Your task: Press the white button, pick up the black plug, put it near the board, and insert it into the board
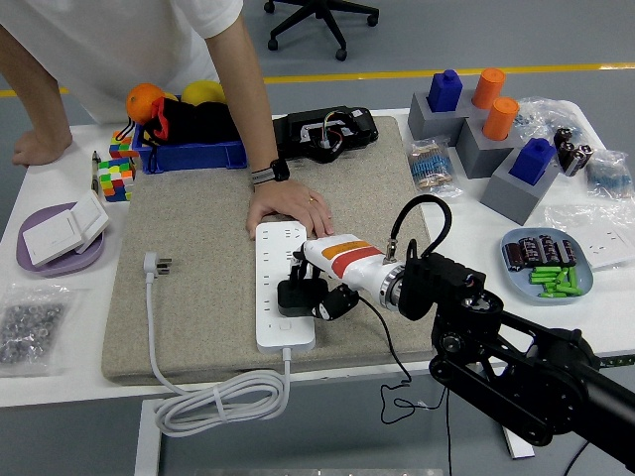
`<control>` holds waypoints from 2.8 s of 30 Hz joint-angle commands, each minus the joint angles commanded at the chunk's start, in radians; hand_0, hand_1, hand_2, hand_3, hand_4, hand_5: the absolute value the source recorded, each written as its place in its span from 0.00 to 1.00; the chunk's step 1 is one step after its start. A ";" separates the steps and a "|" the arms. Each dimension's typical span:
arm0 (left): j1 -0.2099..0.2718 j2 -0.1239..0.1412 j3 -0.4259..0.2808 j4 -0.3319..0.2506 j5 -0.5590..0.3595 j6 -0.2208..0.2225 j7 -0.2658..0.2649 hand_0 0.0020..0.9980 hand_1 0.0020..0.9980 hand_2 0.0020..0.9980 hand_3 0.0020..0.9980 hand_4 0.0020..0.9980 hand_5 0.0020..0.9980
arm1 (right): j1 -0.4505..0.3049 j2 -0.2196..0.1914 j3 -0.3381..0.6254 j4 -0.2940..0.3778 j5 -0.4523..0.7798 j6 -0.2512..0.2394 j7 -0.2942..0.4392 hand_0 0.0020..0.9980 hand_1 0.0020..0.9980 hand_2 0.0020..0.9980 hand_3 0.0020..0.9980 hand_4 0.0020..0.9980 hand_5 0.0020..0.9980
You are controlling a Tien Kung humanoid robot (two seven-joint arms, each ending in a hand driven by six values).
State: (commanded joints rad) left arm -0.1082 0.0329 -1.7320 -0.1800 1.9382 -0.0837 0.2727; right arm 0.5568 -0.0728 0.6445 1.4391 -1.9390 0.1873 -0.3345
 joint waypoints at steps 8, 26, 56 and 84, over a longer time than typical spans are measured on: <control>-0.003 -0.001 -0.001 0.000 -0.007 0.002 -0.001 0.79 0.74 0.71 0.77 0.55 0.48 | -0.002 0.000 0.011 0.007 0.006 -0.001 0.020 0.75 0.80 0.84 0.92 1.00 0.26; -0.007 -0.004 0.004 0.000 -0.017 0.005 -0.003 0.79 0.74 0.71 0.77 0.55 0.49 | -0.132 -0.124 0.282 0.193 0.138 -0.136 0.293 0.86 0.84 0.83 0.92 1.00 0.31; -0.024 -0.022 0.058 0.000 -0.031 -0.003 -0.013 0.79 0.74 0.71 0.77 0.55 0.48 | -0.460 -0.164 0.801 0.265 0.161 -0.173 0.441 0.95 0.87 0.83 0.85 1.00 0.85; -0.032 -0.014 0.044 0.000 0.007 -0.013 -0.013 0.79 0.74 0.70 0.77 0.56 0.48 | -0.512 -0.118 0.921 0.315 0.120 -0.167 0.441 1.00 0.98 0.95 0.97 1.00 0.97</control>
State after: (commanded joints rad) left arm -0.1407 0.0184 -1.6877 -0.1800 1.9448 -0.0966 0.2598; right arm 0.0444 -0.1906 1.5659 1.7544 -1.8188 0.0207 0.1064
